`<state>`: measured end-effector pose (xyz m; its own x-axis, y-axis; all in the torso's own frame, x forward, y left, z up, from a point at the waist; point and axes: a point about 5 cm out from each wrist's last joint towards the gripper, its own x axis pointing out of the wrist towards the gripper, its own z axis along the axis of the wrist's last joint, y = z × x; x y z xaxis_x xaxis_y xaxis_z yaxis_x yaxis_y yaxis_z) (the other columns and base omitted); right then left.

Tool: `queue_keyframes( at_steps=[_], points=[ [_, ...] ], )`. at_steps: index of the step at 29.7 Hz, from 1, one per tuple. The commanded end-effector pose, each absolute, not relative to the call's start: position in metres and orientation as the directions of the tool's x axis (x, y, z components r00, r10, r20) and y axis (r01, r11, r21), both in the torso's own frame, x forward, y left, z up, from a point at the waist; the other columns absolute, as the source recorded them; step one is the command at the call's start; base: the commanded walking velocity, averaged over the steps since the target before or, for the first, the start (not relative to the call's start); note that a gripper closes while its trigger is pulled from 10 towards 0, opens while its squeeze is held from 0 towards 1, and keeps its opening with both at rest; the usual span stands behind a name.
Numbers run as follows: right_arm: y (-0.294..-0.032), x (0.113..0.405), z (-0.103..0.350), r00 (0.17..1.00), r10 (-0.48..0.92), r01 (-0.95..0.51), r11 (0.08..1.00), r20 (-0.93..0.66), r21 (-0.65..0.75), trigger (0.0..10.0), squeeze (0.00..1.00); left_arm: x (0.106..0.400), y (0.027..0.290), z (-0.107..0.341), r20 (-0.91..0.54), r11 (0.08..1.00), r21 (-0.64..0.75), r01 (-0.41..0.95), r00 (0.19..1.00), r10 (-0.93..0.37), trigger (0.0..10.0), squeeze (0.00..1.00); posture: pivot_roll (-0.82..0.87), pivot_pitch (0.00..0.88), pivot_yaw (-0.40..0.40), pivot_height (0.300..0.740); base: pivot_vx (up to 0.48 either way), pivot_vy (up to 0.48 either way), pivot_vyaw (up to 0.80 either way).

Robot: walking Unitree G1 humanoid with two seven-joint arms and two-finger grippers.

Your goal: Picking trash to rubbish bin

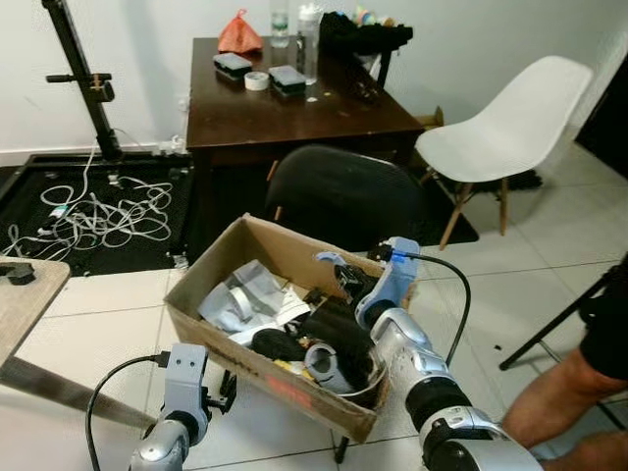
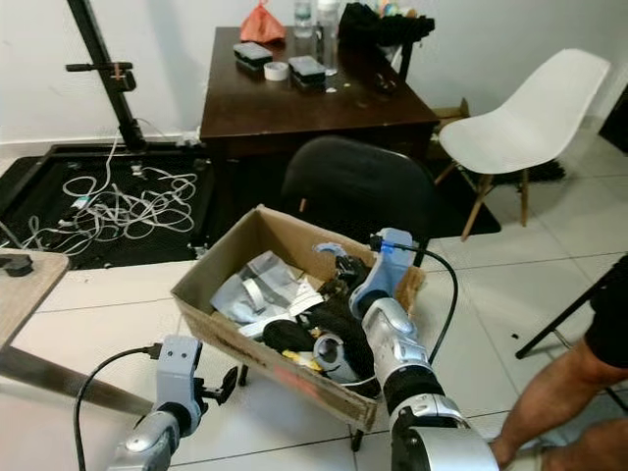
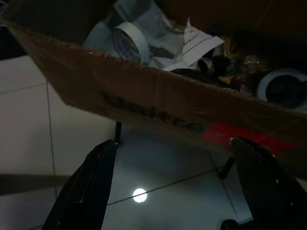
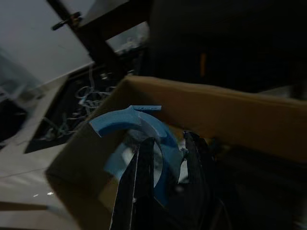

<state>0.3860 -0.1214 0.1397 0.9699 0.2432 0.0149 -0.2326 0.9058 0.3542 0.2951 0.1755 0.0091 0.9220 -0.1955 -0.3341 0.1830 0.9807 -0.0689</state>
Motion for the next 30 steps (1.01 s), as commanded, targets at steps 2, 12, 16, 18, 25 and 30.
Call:
queue_keyframes(
  at_steps=[2, 12, 16, 18, 25, 30],
  points=[
    [-0.127, 0.383, 0.129, 0.979, 0.204, -0.182, 0.922, -0.028, 0.342, 10.0, 0.00, 0.288, 0.177, 0.002, -0.360, 0.982, -0.065, 0.177, 0.914, -0.189, 10.0, 0.00, -0.05, 0.168, 0.011, 0.740, 0.000, 0.000, 0.00],
    [-0.153, 0.379, 0.113, 0.991, 0.043, -0.007, 0.962, -0.127, 0.274, 10.0, 0.00, 0.285, 0.180, 0.000, -0.365, 0.983, -0.044, 0.177, 0.913, -0.180, 10.0, 0.00, -0.04, 0.180, 0.020, 0.740, 0.000, 0.000, 0.00],
    [-0.154, 0.378, 0.111, 0.991, 0.043, -0.005, 0.960, -0.129, 0.281, 10.0, 0.00, 0.284, 0.183, -0.001, -0.370, 0.984, -0.035, 0.176, 0.912, -0.176, 10.0, 0.00, -0.04, 0.178, 0.026, 0.740, 0.000, 0.000, 0.00],
    [-0.153, 0.379, 0.113, 0.992, 0.057, -0.022, 0.957, -0.113, 0.290, 10.0, 0.00, 0.285, 0.184, 0.000, -0.370, 0.984, -0.029, 0.176, 0.912, -0.174, 10.0, 0.00, -0.04, 0.175, 0.028, 0.740, 0.000, 0.000, 0.00],
    [-0.151, 0.380, 0.115, 0.992, 0.080, -0.047, 0.953, -0.100, 0.298, 10.0, 0.44, 0.286, 0.185, 0.002, -0.369, 0.984, -0.023, 0.178, 0.913, -0.174, 10.0, 0.00, -0.04, 0.170, 0.028, 0.740, 0.000, 0.000, 0.00],
    [-0.151, 0.380, 0.117, 0.992, 0.092, -0.064, 0.954, -0.084, 0.292, 10.0, 1.00, 0.286, 0.184, 0.001, -0.368, 0.984, -0.023, 0.179, 0.913, -0.175, 10.0, 0.00, -0.04, 0.168, 0.027, 0.740, 0.000, 0.000, 0.00]
  ],
)
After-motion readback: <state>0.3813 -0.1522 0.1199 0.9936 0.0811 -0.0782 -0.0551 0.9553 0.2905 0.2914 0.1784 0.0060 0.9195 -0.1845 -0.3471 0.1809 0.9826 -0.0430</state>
